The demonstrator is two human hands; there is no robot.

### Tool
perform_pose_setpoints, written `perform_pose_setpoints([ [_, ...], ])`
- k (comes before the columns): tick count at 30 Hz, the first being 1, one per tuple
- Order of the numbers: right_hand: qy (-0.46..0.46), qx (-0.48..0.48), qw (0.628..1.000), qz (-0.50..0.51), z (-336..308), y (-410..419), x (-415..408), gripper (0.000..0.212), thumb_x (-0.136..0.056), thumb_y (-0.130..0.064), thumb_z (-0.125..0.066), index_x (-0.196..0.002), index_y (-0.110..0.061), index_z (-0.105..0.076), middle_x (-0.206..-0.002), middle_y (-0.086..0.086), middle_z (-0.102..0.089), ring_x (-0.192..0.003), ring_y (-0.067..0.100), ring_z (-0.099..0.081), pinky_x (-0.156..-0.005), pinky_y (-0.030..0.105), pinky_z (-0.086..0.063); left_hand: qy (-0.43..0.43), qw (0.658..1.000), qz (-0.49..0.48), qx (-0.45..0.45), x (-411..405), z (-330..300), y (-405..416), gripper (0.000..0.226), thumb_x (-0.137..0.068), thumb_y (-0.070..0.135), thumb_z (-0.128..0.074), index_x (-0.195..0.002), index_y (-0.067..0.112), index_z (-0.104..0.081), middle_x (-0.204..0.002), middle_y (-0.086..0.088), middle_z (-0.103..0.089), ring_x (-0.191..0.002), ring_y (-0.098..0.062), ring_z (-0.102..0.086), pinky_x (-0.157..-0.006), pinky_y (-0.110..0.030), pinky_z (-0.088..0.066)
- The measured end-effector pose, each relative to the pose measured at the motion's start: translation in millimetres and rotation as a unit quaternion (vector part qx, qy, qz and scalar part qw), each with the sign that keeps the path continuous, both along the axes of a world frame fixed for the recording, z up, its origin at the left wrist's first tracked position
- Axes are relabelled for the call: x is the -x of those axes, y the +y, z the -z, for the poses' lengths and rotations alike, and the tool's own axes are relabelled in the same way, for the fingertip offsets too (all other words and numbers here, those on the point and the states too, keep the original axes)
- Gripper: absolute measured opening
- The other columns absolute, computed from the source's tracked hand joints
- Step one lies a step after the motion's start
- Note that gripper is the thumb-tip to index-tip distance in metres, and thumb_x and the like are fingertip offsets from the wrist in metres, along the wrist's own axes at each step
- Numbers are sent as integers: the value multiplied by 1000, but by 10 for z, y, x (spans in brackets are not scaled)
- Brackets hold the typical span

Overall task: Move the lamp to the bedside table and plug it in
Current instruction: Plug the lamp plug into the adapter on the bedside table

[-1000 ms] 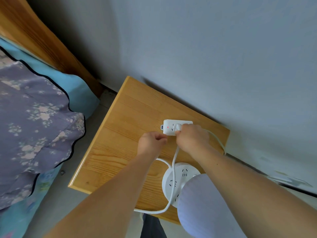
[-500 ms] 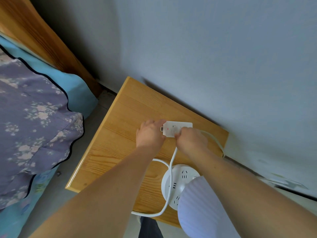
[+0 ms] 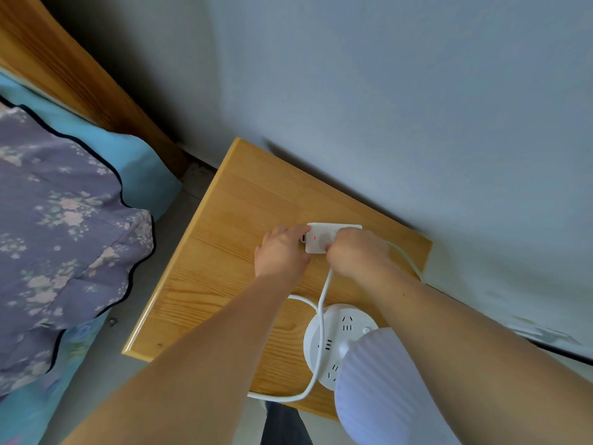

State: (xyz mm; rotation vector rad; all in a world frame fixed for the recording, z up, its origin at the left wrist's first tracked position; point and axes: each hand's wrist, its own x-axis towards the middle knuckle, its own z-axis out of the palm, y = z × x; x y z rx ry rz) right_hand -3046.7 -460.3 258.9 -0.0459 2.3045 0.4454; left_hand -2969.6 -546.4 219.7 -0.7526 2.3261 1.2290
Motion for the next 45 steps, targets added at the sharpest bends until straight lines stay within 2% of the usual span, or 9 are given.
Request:
perform_pose_setpoints([
  [5,20,10,999,-30,39,38,-79,24,-92,-34,-47,-107,-19,-59,-98,6,-62,-91,22,-51,-69,34,-35,3,1000,-14,-6,4,-7,18,50,-80,16,-64,-127,28,-50,-116,-7,-56,-110,-26,-48,-93,-45,-42],
  [10,9,-14,1000,-9,81,0,-35,24,-87,-32,-56,-107,-20,-60,-77,4,-46,-87,21,-47,-72,35,-36,0,1000,-17,-8,33,-16,30,50,-79,16,-65,-126,26,-51,-114,-8,-56,-108,-27,-49,-92,-46,-43],
  [15,15,-1,1000,-19,106,38,-77,26,-89,-29,-53,-112,-20,-59,-106,6,-63,-103,24,-53,-72,36,-35,-30,999,9,-12,29,-96,39,56,-80,14,-62,-131,29,-45,-123,-7,-53,-112,-26,-48,-95,-45,-42],
  [17,4,7,1000,-29,75,67,-86,29,-92,-34,-45,-114,-20,-59,-109,6,-62,-106,25,-52,-73,37,-33,-35,999,22,-14,11,-156,18,57,-80,13,-62,-132,29,-43,-126,-6,-51,-113,-25,-50,-95,-45,-43],
  [21,-10,23,1000,16,-156,93,-38,59,-84,-64,-39,-119,-21,-58,-120,6,-59,-115,24,-48,-76,36,-31,-32,999,40,-7,-49,-316,-44,56,-81,12,-60,-132,30,-43,-125,-6,-52,-106,-27,-55,-91,-45,-47],
  [26,27,108,993,26,-628,151,-65,59,-90,-59,-34,-121,-14,-55,-124,10,-59,-116,28,-47,-86,38,-38,-28,998,59,5,-116,-580,-22,55,-83,13,-60,-132,30,-42,-122,-7,-53,-103,-26,-56,-89,-43,-49],
  [31,42,166,985,22,-1001,264,-215,57,-91,-58,-31,-114,-13,-58,-119,10,-62,-111,31,-52,-84,38,-40,-2,998,66,-1,-178,-893,67,51,-84,12,-58,-130,30,-44,-123,-5,-52,-99,-23,-58,-72,-29,-48],
  [40,109,242,964,24,-1496,665,-545,49,-93,-52,-31,-98,-13,-60,-105,12,-66,-99,31,-57,-74,35,-38,47,997,56,26,-344,-1448,273,47,-85,14,-57,-129,27,-46,-121,-7,-55,-101,-24,-56,-69,-28,-44],
  [45,141,298,944,0,-1644,958,-742,39,-94,-49,-33,-87,-17,-54,-96,10,-64,-97,30,-58,-70,33,-37,82,996,-2,44,-511,-1700,597,42,-85,16,-56,-126,24,-49,-118,-9,-56,-95,-24,-56,-73,-33,-48],
])
